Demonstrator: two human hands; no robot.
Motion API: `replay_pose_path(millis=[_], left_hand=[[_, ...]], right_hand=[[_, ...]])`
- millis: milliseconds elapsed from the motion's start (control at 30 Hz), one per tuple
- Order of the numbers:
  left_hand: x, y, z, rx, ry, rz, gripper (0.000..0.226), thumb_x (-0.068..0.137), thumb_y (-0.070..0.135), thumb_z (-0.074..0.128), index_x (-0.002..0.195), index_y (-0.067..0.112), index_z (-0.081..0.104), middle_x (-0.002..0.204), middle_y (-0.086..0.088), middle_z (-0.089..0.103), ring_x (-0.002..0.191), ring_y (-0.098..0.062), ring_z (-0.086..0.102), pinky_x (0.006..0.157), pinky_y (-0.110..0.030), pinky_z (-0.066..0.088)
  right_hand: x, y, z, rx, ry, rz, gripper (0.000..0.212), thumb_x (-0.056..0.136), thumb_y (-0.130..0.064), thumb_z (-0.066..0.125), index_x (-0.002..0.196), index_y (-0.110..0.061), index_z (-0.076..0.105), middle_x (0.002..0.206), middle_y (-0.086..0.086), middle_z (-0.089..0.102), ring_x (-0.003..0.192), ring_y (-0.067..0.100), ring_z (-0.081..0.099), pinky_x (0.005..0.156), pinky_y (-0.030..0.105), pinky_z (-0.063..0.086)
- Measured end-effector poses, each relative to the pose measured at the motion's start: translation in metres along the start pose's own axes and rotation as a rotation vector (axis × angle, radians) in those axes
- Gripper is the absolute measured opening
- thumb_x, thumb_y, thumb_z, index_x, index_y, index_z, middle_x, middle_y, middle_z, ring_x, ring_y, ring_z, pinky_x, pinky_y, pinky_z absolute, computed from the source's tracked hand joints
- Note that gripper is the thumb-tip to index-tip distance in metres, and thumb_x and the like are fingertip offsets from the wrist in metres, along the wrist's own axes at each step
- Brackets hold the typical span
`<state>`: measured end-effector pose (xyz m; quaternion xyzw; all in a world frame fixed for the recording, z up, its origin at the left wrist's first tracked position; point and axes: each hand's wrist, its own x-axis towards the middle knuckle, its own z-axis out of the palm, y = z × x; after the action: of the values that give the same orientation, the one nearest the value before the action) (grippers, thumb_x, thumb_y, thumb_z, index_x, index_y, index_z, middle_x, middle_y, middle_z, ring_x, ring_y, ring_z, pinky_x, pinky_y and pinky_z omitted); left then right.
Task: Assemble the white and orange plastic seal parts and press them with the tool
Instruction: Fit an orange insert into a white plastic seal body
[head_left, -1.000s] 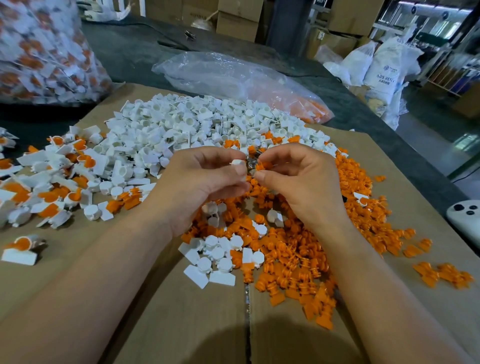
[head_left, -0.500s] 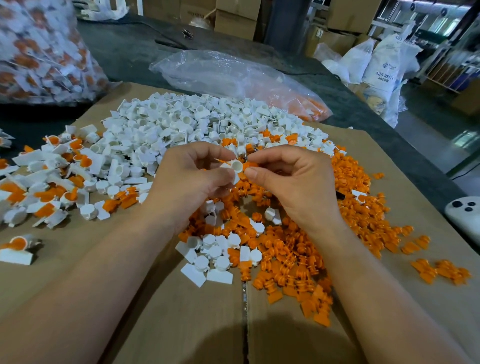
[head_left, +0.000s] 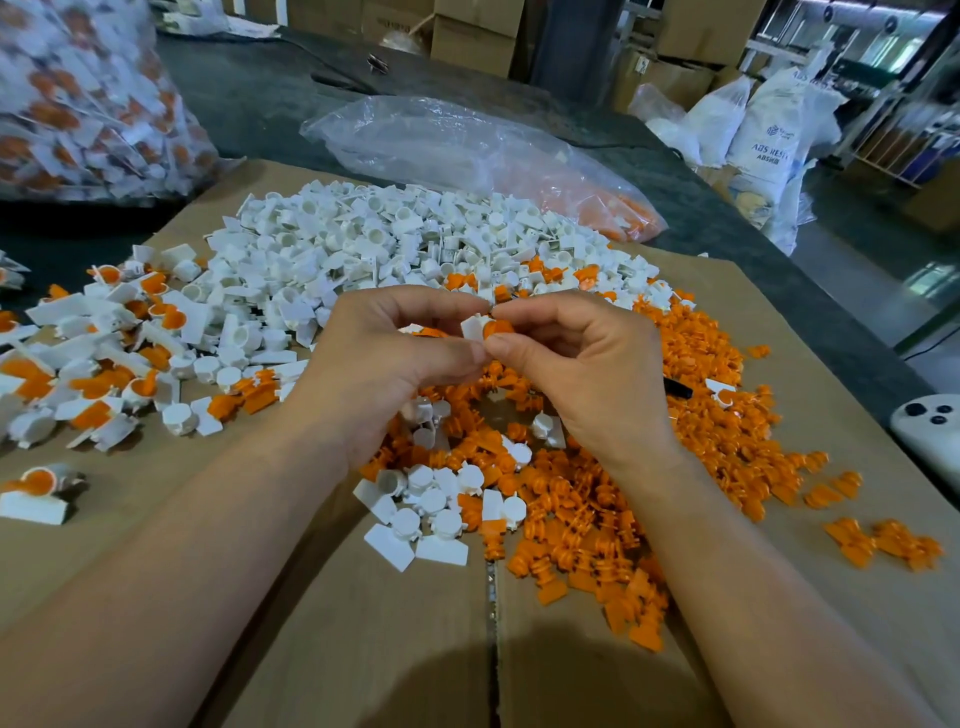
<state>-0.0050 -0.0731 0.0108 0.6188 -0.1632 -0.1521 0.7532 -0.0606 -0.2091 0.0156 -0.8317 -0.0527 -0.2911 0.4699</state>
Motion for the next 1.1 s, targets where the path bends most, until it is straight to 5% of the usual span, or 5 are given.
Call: replay_pose_path(millis=[167,300,500,800,1100], left_hand=[[0.0014,-0.0013,-0.0023,-0.018,0.020,0.014,0.031,0.057,0.006,0.073,0.087,0.015,0.072,0.076,-0.010,0.069,0.072,-0.023,0.068,0.070,-0.026,0.058],[-0.0007,-0.0005,-0.0017,0.021,-0.010,0.052,0.035,0.050,0.015,0.073,0.084,0.019,0.073,0.074,-0.003,0.071,0.071,-0.016,0.068,0.069,-0.022,0.056],[-0.0027,-0.0006,-0.0001,0.188,0.021,0.157,0.031,0.060,0.007,0.078,0.080,0.029,0.071,0.068,0.011,0.071,0.065,-0.003,0.066,0.064,-0.013,0.053],[-0.0044,-0.0015,0.0016,0.110,0.016,0.131,0.029,0.052,0.017,0.075,0.080,0.016,0.071,0.064,0.000,0.070,0.059,-0.012,0.067,0.057,-0.017,0.054],[-0.0058,-0.0031,0.0034,0.245,0.030,0.200,0.029,0.050,0.020,0.076,0.078,0.024,0.069,0.067,0.014,0.071,0.063,-0.002,0.067,0.059,-0.011,0.051]], right_hand=[[0.0000,0.0008,-0.0012,-0.054,-0.041,-0.027,0.028,0.079,-0.008,0.068,0.101,-0.023,0.063,0.084,-0.010,0.064,0.078,0.006,0.064,0.071,0.021,0.054],[-0.0001,0.0001,-0.0024,-0.027,-0.013,0.043,0.024,0.081,-0.007,0.067,0.090,-0.029,0.065,0.079,-0.009,0.067,0.073,0.011,0.067,0.069,0.032,0.057],[0.0012,-0.0007,-0.0042,0.123,-0.024,0.188,0.018,0.079,-0.004,0.068,0.076,-0.021,0.065,0.061,-0.006,0.066,0.053,0.008,0.065,0.049,0.017,0.050],[-0.0014,-0.0031,-0.0013,-0.039,-0.033,0.065,0.026,0.081,-0.006,0.067,0.073,-0.030,0.061,0.065,-0.007,0.066,0.056,0.011,0.065,0.051,0.027,0.055],[0.0002,-0.0026,-0.0033,0.050,-0.089,0.163,0.024,0.082,-0.003,0.065,0.071,-0.025,0.062,0.057,-0.003,0.065,0.052,0.010,0.064,0.049,0.024,0.054]])
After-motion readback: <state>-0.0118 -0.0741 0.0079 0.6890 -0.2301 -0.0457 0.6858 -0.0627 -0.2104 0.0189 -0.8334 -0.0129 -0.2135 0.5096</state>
